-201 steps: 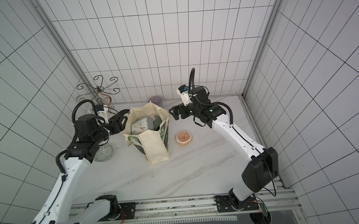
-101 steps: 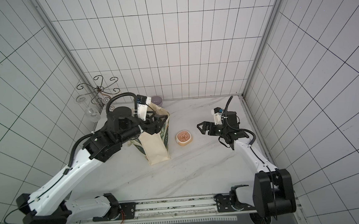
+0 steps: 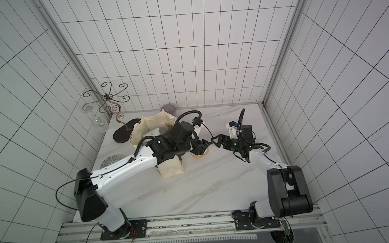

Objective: Put the alarm clock into the canvas bag
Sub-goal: Pick up the alarm from the center of the board.

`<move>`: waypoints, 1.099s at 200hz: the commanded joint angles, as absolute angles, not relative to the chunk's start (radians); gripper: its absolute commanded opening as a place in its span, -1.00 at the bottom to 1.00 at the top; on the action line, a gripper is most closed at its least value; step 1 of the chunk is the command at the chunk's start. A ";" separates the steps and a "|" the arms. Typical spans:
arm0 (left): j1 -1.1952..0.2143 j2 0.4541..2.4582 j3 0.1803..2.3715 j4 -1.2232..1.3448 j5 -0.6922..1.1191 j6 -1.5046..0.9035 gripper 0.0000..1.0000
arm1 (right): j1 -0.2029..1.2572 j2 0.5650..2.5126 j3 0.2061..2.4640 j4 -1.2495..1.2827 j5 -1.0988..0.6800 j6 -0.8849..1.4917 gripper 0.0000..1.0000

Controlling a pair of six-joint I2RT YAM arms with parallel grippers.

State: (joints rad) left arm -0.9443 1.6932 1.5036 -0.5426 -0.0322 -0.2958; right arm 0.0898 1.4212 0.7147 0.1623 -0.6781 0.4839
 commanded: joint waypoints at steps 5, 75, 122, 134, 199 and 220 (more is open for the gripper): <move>-0.944 1.792 1.542 -0.589 -0.159 -0.315 0.18 | 0.046 1.433 0.638 0.245 -0.718 0.520 0.85; -0.862 2.007 1.603 -0.667 -0.187 -0.321 0.23 | 0.023 1.481 0.560 0.383 -0.793 0.588 0.86; -0.831 2.094 1.636 -0.642 -0.229 -0.328 0.53 | 0.041 1.505 0.539 0.439 -0.790 0.626 0.88; -0.821 2.110 1.642 -0.641 -0.227 -0.338 0.65 | 0.045 1.509 0.540 0.445 -0.789 0.628 0.89; -0.787 2.138 1.587 -0.566 -0.055 -0.396 0.82 | 0.052 1.530 0.556 0.448 -0.778 0.634 0.89; -0.790 2.139 1.568 -0.537 0.003 -0.411 0.81 | 0.050 1.524 0.552 0.442 -0.769 0.634 0.89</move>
State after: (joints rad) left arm -0.7959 2.1120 1.5963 -0.5816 -0.0814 -0.3790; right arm 0.0414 1.5185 0.5812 0.4252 -0.7746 0.6250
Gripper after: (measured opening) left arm 0.907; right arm 0.947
